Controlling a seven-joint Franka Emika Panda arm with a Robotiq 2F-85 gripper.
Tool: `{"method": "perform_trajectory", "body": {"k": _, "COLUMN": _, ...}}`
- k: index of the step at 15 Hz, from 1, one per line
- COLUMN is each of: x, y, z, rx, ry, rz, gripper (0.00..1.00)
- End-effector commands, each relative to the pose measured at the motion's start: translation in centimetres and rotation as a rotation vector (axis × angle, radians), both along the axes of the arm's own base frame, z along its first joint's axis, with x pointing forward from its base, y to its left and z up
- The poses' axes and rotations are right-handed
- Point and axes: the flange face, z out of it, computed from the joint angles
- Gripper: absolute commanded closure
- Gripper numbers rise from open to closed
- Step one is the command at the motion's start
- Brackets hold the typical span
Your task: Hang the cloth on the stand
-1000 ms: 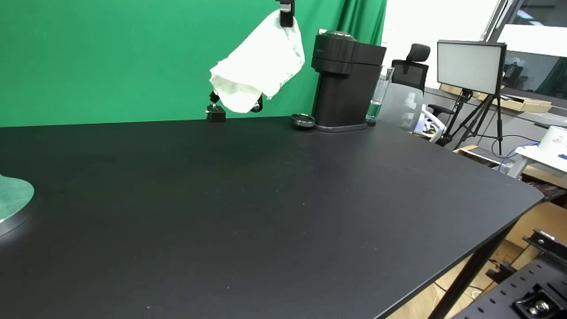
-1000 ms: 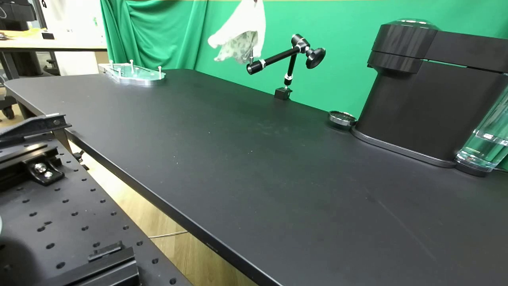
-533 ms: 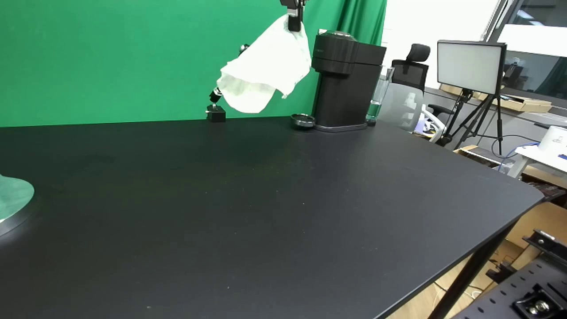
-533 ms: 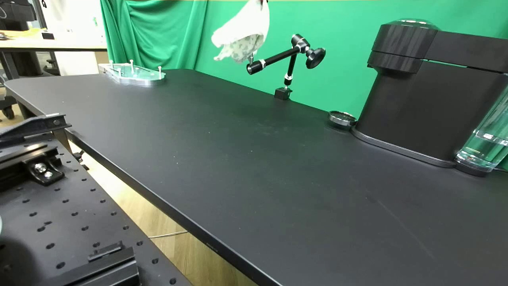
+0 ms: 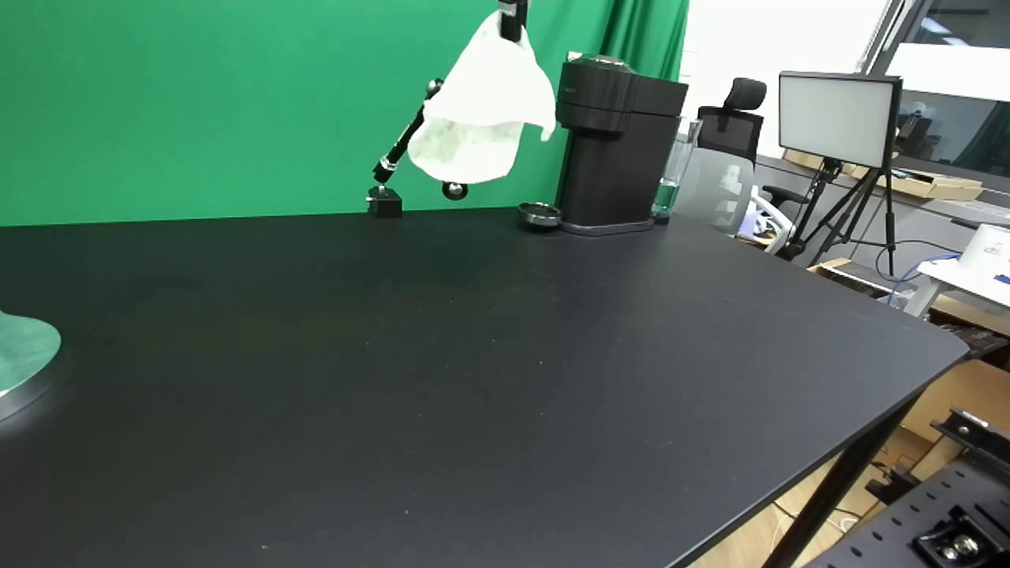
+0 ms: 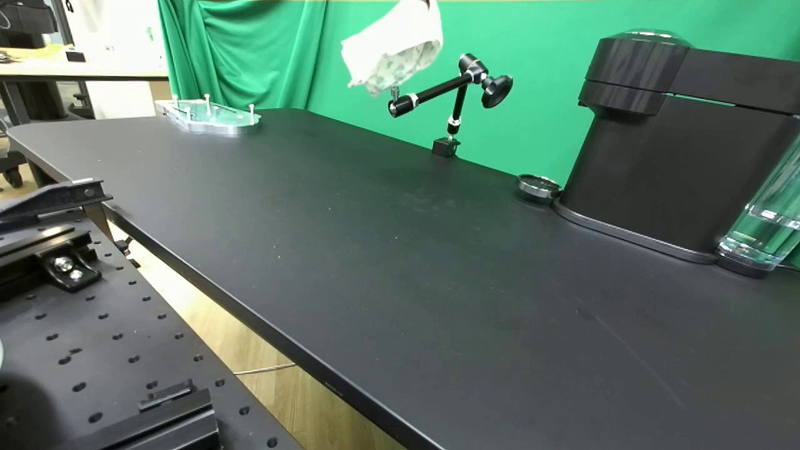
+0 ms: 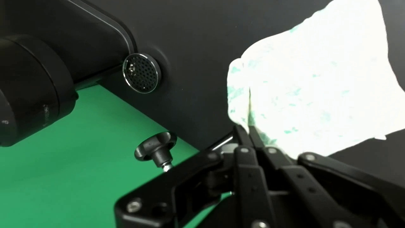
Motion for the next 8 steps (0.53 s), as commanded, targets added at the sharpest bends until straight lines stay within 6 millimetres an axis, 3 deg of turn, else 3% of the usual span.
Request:
{"method": "perform_trajectory", "body": {"k": 1, "x": 1.0, "y": 1.0, "z": 3.4, "rx": -0.021, "ry": -0.087, "rz": -0.029, "gripper": 1.0}}
{"method": "perform_trajectory", "body": {"k": 4, "x": 1.3, "y": 2.1, "z": 5.1, "rx": -0.041, "ry": -0.133, "rz": -0.012, "gripper": 1.0}}
{"method": "perform_trajectory", "body": {"k": 8, "x": 1.4, "y": 3.2, "z": 4.2, "rx": -0.036, "ry": -0.12, "rz": 0.013, "gripper": 1.0}}
